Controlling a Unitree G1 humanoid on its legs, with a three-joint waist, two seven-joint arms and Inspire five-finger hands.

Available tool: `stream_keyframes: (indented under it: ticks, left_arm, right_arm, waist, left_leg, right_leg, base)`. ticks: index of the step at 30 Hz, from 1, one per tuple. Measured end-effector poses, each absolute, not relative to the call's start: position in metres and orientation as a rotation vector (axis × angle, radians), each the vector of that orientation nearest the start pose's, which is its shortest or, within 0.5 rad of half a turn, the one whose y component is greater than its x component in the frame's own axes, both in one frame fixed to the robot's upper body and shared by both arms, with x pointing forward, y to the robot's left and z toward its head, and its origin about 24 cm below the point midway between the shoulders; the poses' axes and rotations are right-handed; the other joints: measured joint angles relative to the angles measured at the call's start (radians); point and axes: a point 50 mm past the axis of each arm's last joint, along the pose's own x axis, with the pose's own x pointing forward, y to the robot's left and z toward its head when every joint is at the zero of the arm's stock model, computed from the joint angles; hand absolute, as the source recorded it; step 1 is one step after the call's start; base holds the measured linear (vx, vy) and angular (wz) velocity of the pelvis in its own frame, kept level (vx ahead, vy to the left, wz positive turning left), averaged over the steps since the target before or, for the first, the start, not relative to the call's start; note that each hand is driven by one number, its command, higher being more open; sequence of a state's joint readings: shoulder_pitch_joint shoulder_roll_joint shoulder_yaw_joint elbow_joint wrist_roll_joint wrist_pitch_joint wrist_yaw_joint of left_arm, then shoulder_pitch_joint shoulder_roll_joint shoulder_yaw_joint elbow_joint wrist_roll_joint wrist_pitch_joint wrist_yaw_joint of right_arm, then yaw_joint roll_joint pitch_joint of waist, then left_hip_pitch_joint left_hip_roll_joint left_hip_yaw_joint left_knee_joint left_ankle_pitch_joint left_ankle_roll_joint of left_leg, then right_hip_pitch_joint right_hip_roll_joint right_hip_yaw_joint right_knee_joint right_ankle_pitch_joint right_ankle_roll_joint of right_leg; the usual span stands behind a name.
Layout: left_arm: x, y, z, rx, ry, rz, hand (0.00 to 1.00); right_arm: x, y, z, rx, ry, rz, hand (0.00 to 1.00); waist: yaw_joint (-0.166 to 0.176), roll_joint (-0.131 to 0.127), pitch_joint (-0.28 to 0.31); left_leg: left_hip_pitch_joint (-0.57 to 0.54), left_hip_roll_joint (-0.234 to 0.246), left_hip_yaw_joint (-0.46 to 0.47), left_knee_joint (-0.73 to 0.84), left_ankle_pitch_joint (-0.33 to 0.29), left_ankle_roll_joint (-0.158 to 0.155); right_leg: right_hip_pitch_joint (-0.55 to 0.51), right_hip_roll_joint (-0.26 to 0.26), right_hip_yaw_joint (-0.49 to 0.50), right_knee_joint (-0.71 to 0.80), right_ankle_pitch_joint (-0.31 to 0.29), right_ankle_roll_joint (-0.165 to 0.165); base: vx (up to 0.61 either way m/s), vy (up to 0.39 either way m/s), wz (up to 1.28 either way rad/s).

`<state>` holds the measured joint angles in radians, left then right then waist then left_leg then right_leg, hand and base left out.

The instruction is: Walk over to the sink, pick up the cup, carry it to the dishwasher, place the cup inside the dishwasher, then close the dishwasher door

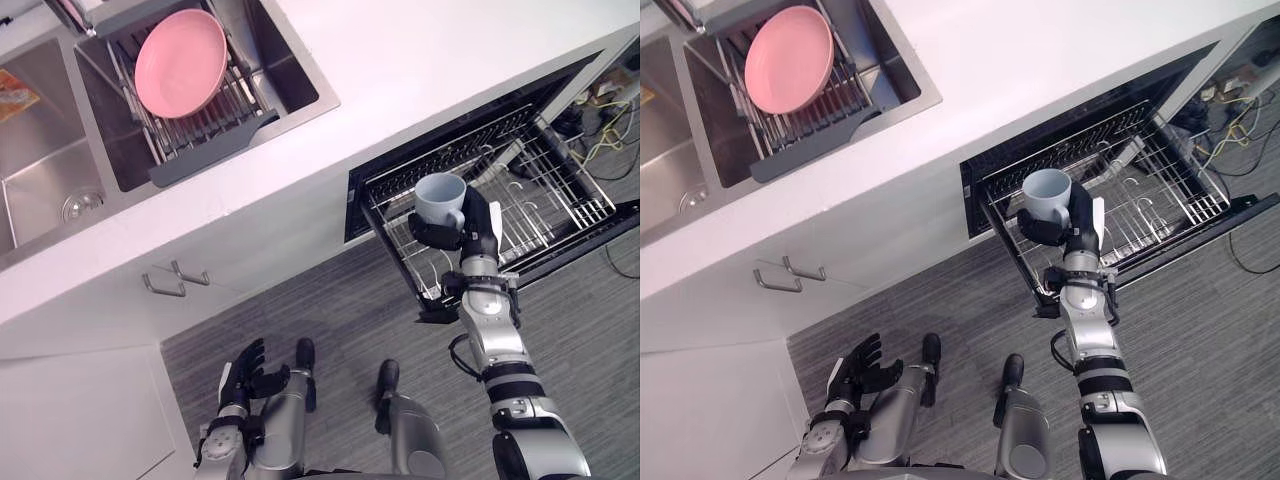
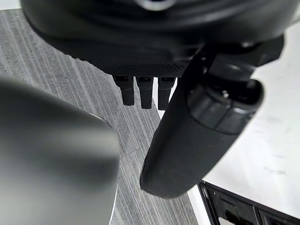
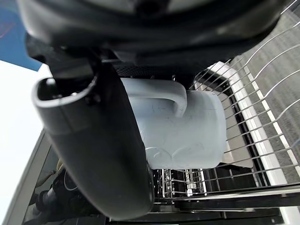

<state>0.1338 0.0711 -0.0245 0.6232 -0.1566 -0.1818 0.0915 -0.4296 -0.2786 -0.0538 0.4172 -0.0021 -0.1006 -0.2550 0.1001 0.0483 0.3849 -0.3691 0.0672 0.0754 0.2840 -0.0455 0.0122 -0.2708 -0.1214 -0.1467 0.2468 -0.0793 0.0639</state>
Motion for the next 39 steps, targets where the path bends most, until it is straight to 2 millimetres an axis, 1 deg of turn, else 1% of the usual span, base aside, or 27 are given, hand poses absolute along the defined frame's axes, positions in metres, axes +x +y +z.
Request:
stream_keyframes:
  ticks: [2, 6, 10, 16, 17, 23, 30, 33, 35, 37, 39]
  left_arm:
    - [0.169, 0.18, -0.1, -0.047, 0.565, 0.193, 0.9]
    - [0.174, 0.18, -0.098, -0.046, 0.546, 0.2, 0.9]
    - [0.182, 0.175, -0.094, -0.055, 0.519, 0.202, 0.9]
    - [0.188, 0.168, -0.091, -0.073, 0.501, 0.198, 0.9]
    - [0.188, 0.168, -0.091, -0.074, 0.501, 0.198, 0.9]
    - [0.193, 0.165, -0.091, -0.076, 0.499, 0.208, 0.9]
    - [0.195, 0.162, -0.09, -0.08, 0.495, 0.202, 0.9]
    - [0.196, 0.159, -0.09, -0.076, 0.496, 0.189, 0.9]
    - [0.195, 0.158, -0.09, -0.076, 0.499, 0.187, 0.9]
    - [0.196, 0.158, -0.09, -0.076, 0.499, 0.186, 0.9]
    - [0.196, 0.159, -0.091, -0.071, 0.504, 0.187, 0.9]
  right_arm:
    - [0.337, -0.215, 0.098, -0.242, -0.157, -0.302, 0.3]
    - [0.344, -0.216, 0.098, -0.24, -0.132, -0.335, 0.3]
    - [0.347, -0.222, 0.092, -0.236, -0.085, -0.369, 0.3]
    - [0.351, -0.223, 0.085, -0.236, -0.03, -0.38, 0.3]
    - [0.352, -0.223, 0.083, -0.233, -0.019, -0.382, 0.9]
    - [0.353, -0.222, 0.075, -0.21, 0.026, -0.392, 0.9]
    - [0.353, -0.217, 0.073, -0.186, 0.03, -0.399, 0.9]
    - [0.353, -0.215, 0.074, -0.161, 0.02, -0.41, 0.9]
    - [0.351, -0.21, 0.075, -0.14, 0.004, -0.411, 0.9]
    - [0.346, -0.209, 0.076, -0.134, -0.018, -0.41, 0.9]
    - [0.338, -0.206, 0.077, -0.117, -0.045, -0.413, 0.9]
  waist:
    - [0.002, -0.001, 0.006]
    - [0.005, -0.006, 0.016]
    - [0.011, -0.008, 0.018]
    - [0.012, -0.008, 0.018]
    - [0.012, -0.008, 0.018]
    - [0.019, -0.011, 0.019]
    - [0.019, -0.013, 0.02]
    - [0.018, -0.014, 0.021]
    - [0.017, -0.018, 0.023]
    - [0.017, -0.02, 0.024]
    - [0.016, -0.028, 0.026]
  left_leg:
    - [-0.007, -0.001, 0.0, -0.009, 0.007, -0.003]
    - [-0.007, -0.002, -0.005, -0.031, 0.017, -0.011]
    - [-0.013, -0.003, -0.012, -0.053, 0.029, -0.018]
    - [-0.012, -0.005, -0.018, -0.075, 0.043, -0.019]
    - [-0.013, -0.005, -0.018, -0.077, 0.045, -0.019]
    - [-0.012, -0.005, -0.018, -0.101, 0.059, -0.021]
    - [-0.005, -0.005, -0.011, -0.108, 0.06, -0.023]
    - [0.015, -0.006, -0.01, -0.125, 0.069, -0.026]
    - [0.04, -0.005, -0.009, -0.145, 0.077, -0.027]
    - [0.049, -0.004, -0.01, -0.152, 0.078, -0.028]
    - [0.071, -0.005, -0.009, -0.17, 0.083, -0.028]
  right_leg:
    - [-0.012, -0.001, -0.001, 0.001, -0.001, -0.001]
    - [-0.021, -0.002, -0.005, 0.0, -0.004, -0.004]
    - [-0.028, -0.002, -0.019, -0.001, -0.006, -0.008]
    - [-0.034, -0.002, -0.022, -0.003, -0.007, -0.009]
    - [-0.035, -0.002, -0.021, -0.003, -0.007, -0.009]
    - [-0.045, -0.001, -0.021, -0.003, -0.007, -0.009]
    - [-0.044, -0.002, -0.015, -0.003, -0.007, -0.01]
    - [-0.033, -0.002, -0.014, -0.005, -0.007, -0.01]
    - [-0.014, 0.0, -0.015, -0.013, -0.006, -0.01]
    - [-0.004, 0.002, -0.016, -0.019, -0.005, -0.011]
    - [0.013, 0.002, -0.017, -0.026, -0.005, -0.011]
  base:
    - [0.04, 0.008, 0.0]
    - [0.04, -0.007, 0.02]
    - [0.03, -0.004, 0.07]
    - [0.0, 0.004, 0.03]
    - [0.0, 0.0, 0.0]
    - [0.0, 0.0, 0.0]
    - [0.0, 0.004, -0.01]
    - [0.0, 0.0, 0.0]
    - [0.0, 0.0, 0.0]
    - [0.0, 0.0, 0.0]
    - [0.0, 0.0, 0.0]
